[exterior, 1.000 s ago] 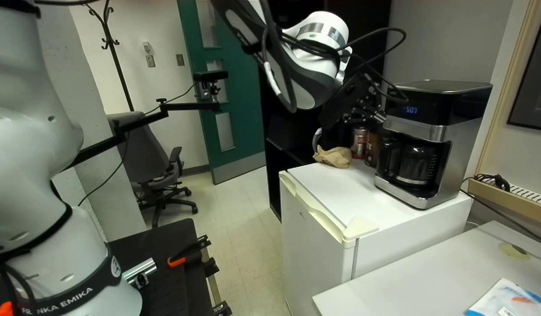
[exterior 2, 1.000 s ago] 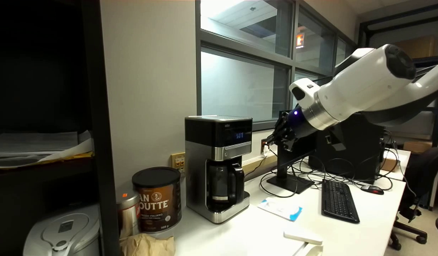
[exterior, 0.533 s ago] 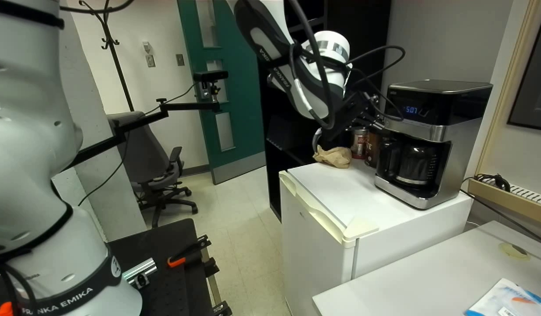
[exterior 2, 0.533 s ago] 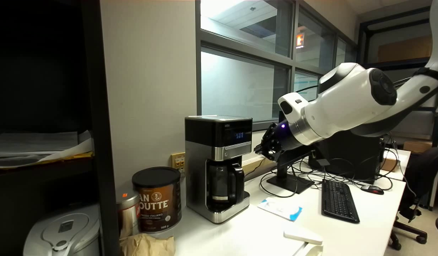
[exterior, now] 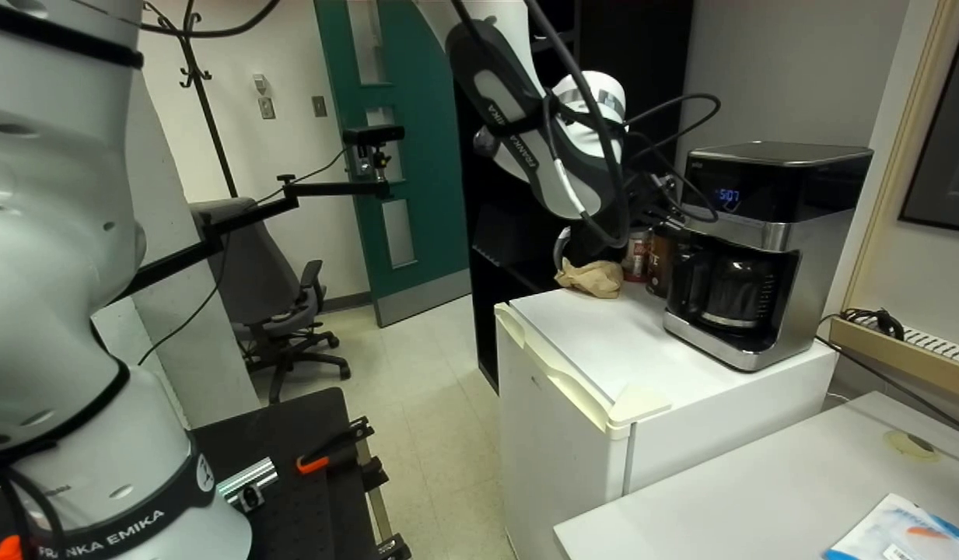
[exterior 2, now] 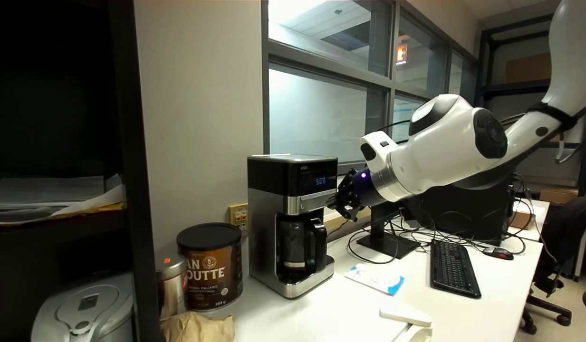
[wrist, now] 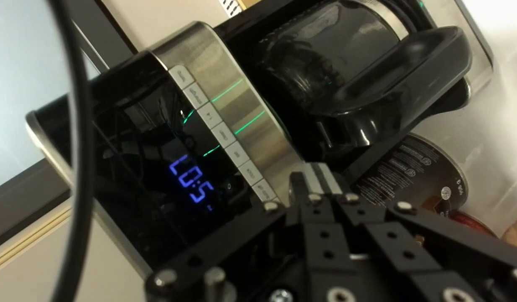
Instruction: Press a button on the coffee maker
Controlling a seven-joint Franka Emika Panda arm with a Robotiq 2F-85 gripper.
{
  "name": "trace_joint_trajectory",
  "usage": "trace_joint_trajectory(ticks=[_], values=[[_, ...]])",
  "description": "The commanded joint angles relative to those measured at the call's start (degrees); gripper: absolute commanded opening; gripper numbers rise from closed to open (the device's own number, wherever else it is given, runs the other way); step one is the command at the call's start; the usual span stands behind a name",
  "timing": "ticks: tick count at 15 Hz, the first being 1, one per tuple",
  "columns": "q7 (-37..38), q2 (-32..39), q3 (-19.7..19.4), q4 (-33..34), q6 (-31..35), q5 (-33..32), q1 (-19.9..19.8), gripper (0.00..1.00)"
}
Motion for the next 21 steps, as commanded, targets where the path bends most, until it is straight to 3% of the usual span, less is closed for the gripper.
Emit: trace_joint_trajectory(ticks=[1, 21], values=[[1.73, 2.93, 0.60, 3.69, -1.36, -2.41, 0.52, 0.00], [1.12, 8.73, 1.32, 10.40, -3.17, -2.10, 2.56, 0.00]])
